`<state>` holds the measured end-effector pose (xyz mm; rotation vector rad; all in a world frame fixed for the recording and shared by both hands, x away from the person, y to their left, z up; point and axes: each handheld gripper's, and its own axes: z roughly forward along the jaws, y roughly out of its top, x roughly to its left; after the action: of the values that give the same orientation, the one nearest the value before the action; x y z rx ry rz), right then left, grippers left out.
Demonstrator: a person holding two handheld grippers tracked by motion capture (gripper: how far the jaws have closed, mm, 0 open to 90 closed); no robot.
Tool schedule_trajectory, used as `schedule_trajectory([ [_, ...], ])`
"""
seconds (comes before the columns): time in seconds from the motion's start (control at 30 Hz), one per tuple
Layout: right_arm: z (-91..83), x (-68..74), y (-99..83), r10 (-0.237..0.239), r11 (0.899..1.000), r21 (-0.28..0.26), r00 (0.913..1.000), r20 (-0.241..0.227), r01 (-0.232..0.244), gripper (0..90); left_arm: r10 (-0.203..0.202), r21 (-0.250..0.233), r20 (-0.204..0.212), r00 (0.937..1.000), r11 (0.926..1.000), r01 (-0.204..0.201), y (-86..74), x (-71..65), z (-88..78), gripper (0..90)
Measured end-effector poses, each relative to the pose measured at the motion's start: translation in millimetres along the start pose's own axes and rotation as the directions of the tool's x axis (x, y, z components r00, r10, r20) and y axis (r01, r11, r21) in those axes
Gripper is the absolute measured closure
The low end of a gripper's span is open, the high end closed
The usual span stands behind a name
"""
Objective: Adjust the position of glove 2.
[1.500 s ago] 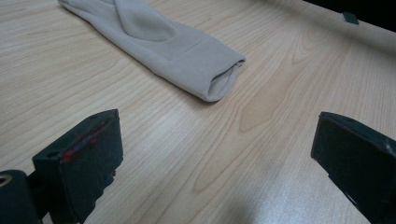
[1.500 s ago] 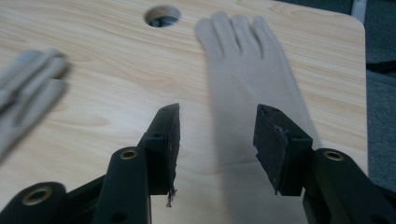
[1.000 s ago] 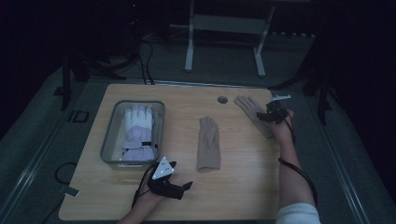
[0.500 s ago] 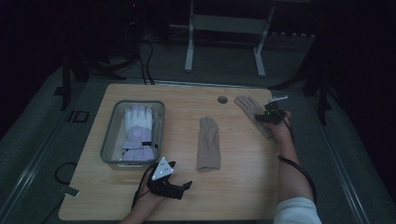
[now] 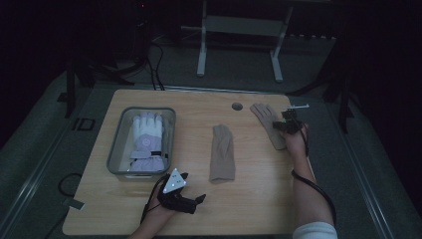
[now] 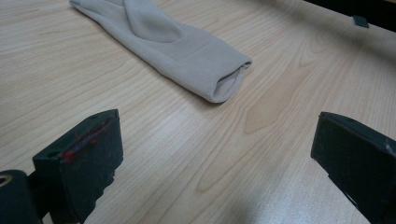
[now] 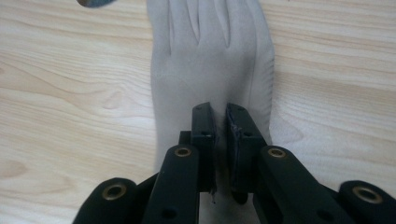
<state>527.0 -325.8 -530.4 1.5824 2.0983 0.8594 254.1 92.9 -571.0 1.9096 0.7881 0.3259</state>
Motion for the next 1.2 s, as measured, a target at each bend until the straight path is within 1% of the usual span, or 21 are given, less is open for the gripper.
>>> schedule_trajectory([
  [0.07,-7.4,5.1,1.1,0.001,1.000,-0.015,1.0000,0.007,-0.001,83.0,-0.005,-0.003,0.003,1.0000,1.0000,0.005,0.4,-0.1,-0.4,2.7],
  [0.13,-16.0,9.1,2.0,0.023,0.999,-0.043,0.9996,0.015,-0.022,83.1,-0.012,-0.008,0.006,0.9999,0.9999,0.012,0.7,0.4,-1.2,2.7],
  [0.2,-27.2,13.3,2.5,0.062,0.996,-0.071,0.9978,0.023,-0.061,83.1,-0.008,-0.008,0.005,1.0000,0.9999,0.008,1.3,0.8,-1.8,2.7],
  [0.37,-56.4,29.9,-1.4,0.087,0.988,-0.130,0.9952,0.046,-0.080,83.2,0.000,-0.010,0.009,1.0000,1.0000,0.000,2.3,0.3,-0.6,2.7],
  [0.43,-70.0,36.7,-6.3,0.106,0.983,-0.154,0.9929,0.054,-0.097,83.2,0.004,-0.012,0.011,0.9999,0.9999,-0.004,2.4,-0.7,-0.4,2.7],
  [0.5,-80.8,42.0,-11.3,0.099,0.980,-0.178,0.9941,0.044,-0.090,83.2,0.008,-0.012,0.010,0.9999,0.9999,-0.008,2.9,-1.3,-1.3,2.7],
  [0.57,-90.9,46.2,-17.2,0.109,0.978,-0.186,0.9928,0.051,-0.097,83.2,0.005,-0.021,0.010,0.9999,0.9998,-0.005,3.8,-1.2,-2.0,2.7],
  [0.63,-94.7,47.5,-19.8,0.113,0.976,-0.192,0.9926,0.047,-0.102,83.1,0.007,-0.022,0.008,0.9999,0.9997,-0.007,4.5,-1.1,-2.6,2.7],
  [0.67,-100.4,50.6,-24.5,0.119,0.974,-0.198,0.9919,0.046,-0.108,83.2,0.005,-0.026,0.003,1.0000,0.9996,-0.005,5.1,-0.5,-3.3,2.7],
  [0.7,-107.0,56.4,-31.1,0.102,0.977,-0.196,0.9927,0.064,-0.087,83.1,0.004,-0.026,-0.002,1.0000,0.9996,-0.004,5.6,-0.2,-3.5,2.7],
  [0.73,-114.5,60.3,-40.1,0.112,0.973,-0.207,0.9927,0.045,-0.101,83.1,0.003,-0.026,-0.005,1.0000,0.9997,-0.003,6.0,-0.1,-3.7,2.7],
  [0.77,-114.5,60.3,-40.1,0.112,0.973,-0.207,0.9927,0.045,-0.101,83.1,0.001,-0.029,-0.009,1.0000,0.9996,-0.002,6.4,-0.1,-4.3,2.7],
  [0.87,-123.9,66.5,-53.6,0.108,0.973,-0.211,0.9934,0.040,-0.097,83.0,0.007,-0.037,-0.011,0.9999,0.9993,-0.007,7.7,0.0,-6.6,2.7],
  [0.93,-128.7,67.6,-63.0,0.121,0.972,-0.208,0.9920,0.036,-0.111,83.0,0.008,-0.039,-0.011,0.9999,0.9992,-0.008,8.0,0.4,-7.1,2.7],
  [0.97,-130.0,69.0,-68.7,0.137,0.971,-0.203,0.9903,0.024,-0.129,83.0,0.007,-0.040,-0.010,0.9999,0.9992,-0.007,8.0,0.3,-7.0,2.7],
  [1.0,-130.0,71.0,-73.3,0.123,0.975,-0.193,0.9918,0.037,-0.113,82.9,0.007,-0.039,-0.010,0.9999,0.9992,-0.007,7.9,0.2,-6.9,2.7],
  [1.03,-130.0,72.9,-77.0,0.123,0.976,-0.188,0.9915,0.043,-0.113,82.7,0.008,-0.039,-0.013,0.9999,0.9992,-0.008,7.9,-0.4,-6.8,2.7],
  [1.1,-130.7,74.6,-87.3,0.135,0.975,-0.180,0.9906,0.019,-0.130,82.5,0.016,-0.039,-0.015,0.9998,0.9991,-0.016,8.0,-1.8,-7.0,2.7],
  [1.13,-131.0,75.3,-94.2,0.154,0.972,-0.186,0.9879,0.020,-0.147,82.4,0.017,-0.040,-0.017,0.9997,0.9991,-0.018,8.0,-2.3,-7.2,2.7],
  [1.17,-129.7,76.4,-97.5,0.151,0.973,-0.178,0.9883,0.019,-0.145,82.5,0.018,-0.041,-0.016,0.9997,0.9990,-0.019,8.1,-2.6,-7.1,2.7],
  [1.2,-127.6,77.8,-102.1,0.149,0.976,-0.166,0.9884,0.031,-0.142,82.4,0.018,-0.042,-0.015,0.9997,0.9989,-0.019,8.3,-2.5,-7.2,2.7],
])
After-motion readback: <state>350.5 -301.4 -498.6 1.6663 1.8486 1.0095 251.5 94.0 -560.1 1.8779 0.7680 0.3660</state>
